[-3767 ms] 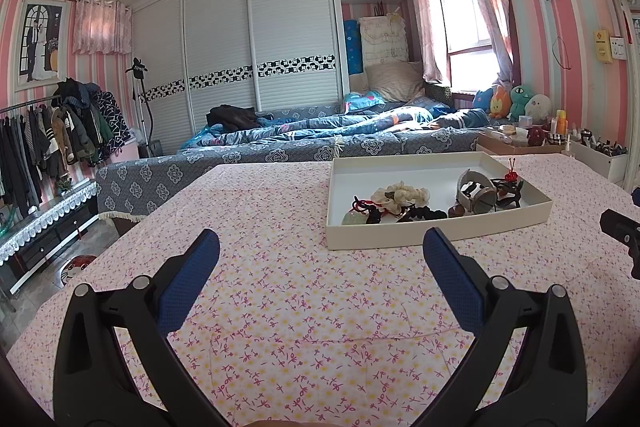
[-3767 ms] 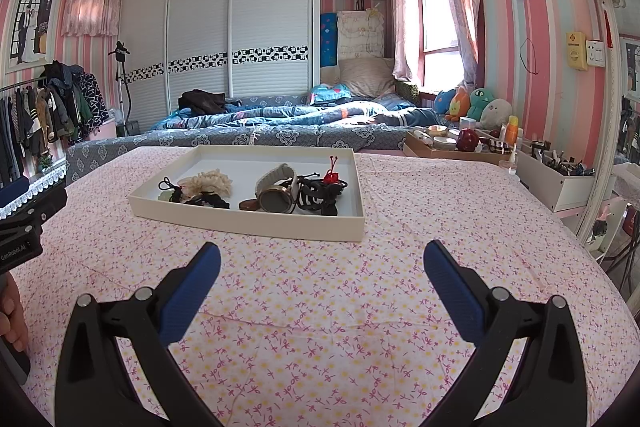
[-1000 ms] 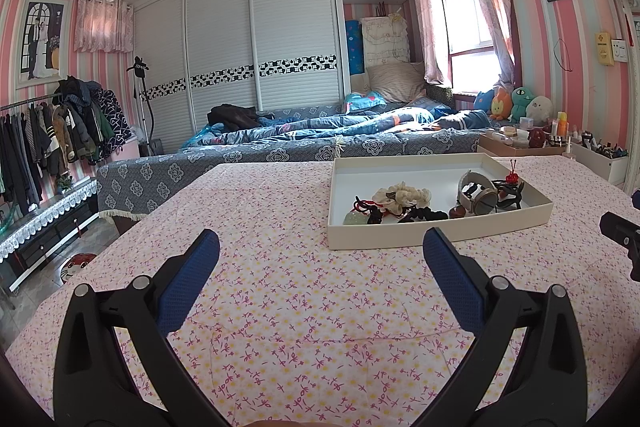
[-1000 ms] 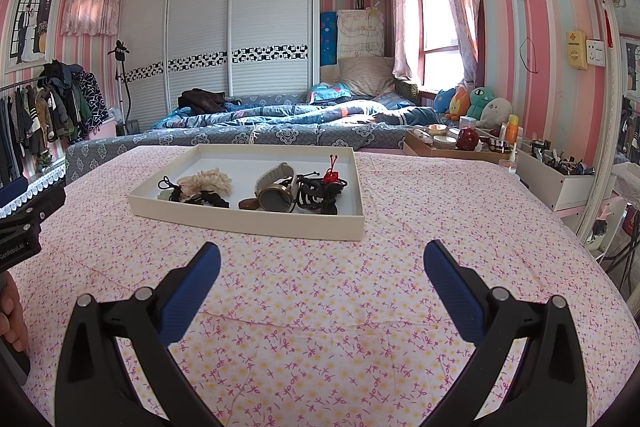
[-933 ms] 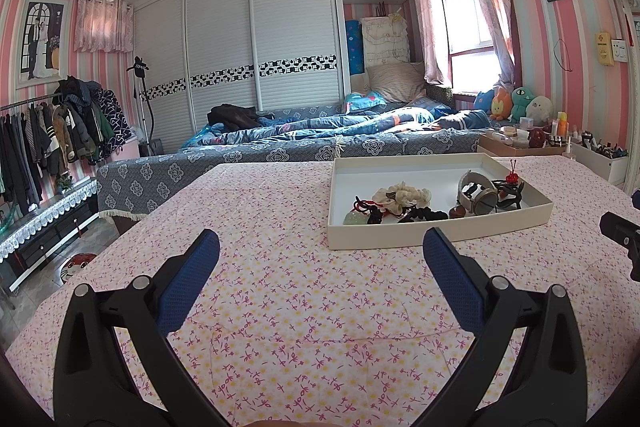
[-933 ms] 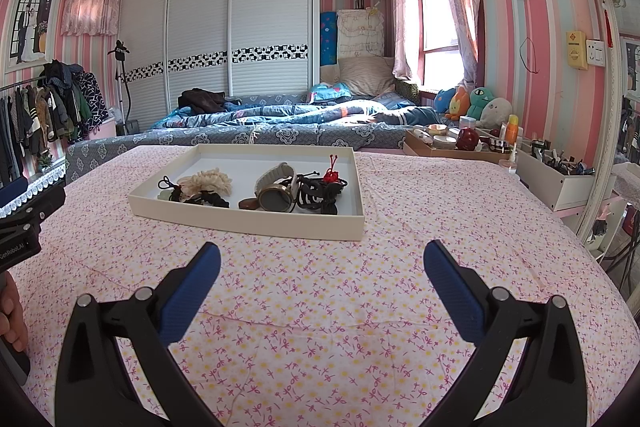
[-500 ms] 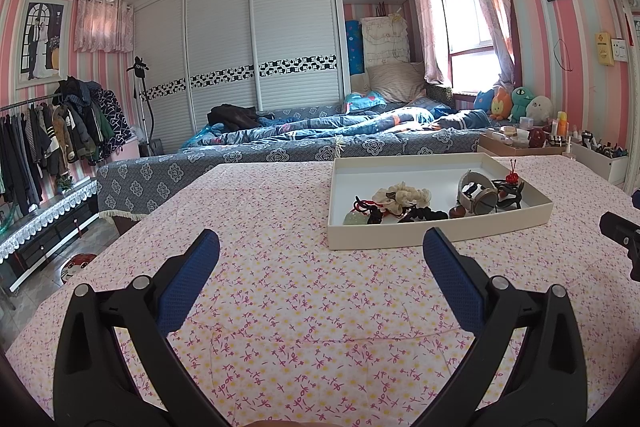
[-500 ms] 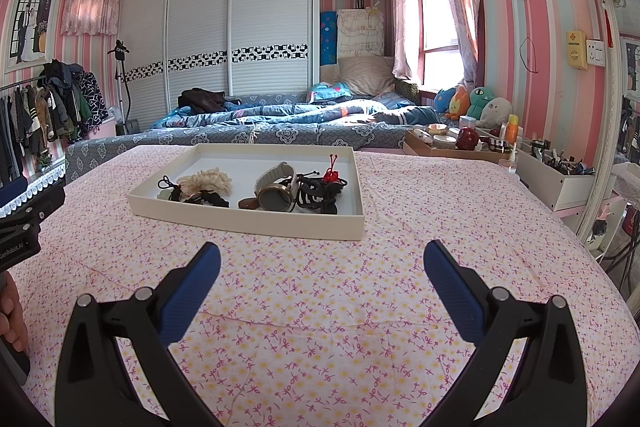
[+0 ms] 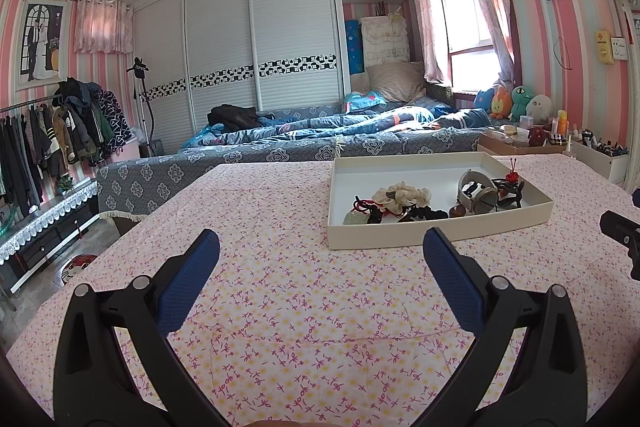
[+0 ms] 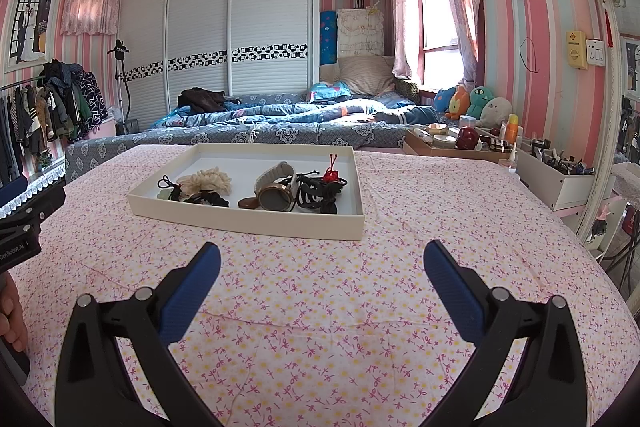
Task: Organize jewelry
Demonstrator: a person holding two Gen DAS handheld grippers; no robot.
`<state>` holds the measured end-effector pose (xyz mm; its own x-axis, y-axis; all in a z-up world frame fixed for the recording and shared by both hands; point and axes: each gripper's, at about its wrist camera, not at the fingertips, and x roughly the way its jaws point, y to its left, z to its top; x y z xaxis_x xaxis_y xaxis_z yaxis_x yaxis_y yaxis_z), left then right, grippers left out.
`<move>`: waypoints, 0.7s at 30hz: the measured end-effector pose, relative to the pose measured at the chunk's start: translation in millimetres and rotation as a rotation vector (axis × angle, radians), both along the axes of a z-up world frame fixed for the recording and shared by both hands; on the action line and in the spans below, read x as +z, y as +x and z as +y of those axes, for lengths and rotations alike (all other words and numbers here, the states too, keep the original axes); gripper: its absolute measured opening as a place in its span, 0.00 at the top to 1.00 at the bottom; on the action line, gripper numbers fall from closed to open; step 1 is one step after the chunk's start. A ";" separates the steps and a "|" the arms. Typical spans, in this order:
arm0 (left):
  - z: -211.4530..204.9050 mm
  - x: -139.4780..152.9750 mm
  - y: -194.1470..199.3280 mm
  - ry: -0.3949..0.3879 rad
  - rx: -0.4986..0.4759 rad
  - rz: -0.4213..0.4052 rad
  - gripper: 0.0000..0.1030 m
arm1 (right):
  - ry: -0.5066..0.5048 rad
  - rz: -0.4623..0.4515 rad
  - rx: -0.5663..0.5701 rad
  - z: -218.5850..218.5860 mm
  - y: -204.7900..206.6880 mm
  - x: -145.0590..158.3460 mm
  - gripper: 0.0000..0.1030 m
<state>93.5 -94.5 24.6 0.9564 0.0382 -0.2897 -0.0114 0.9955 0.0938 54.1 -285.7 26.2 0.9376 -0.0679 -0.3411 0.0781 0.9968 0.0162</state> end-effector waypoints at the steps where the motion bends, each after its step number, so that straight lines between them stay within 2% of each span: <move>1: 0.3 0.0 0.0 0.000 0.000 0.000 0.03 | 0.000 0.001 0.000 -0.1 0.0 -0.1 0.02; 21: 0.9 -3.1 4.1 0.005 0.002 0.011 0.03 | 0.002 -0.001 -0.001 -0.3 -0.3 -1.1 0.02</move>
<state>97.6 -93.5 21.4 0.9532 0.0415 -0.2995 -0.0123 0.9950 0.0988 53.8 -285.9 25.1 0.9378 -0.0678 -0.3406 0.0789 0.9967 0.0188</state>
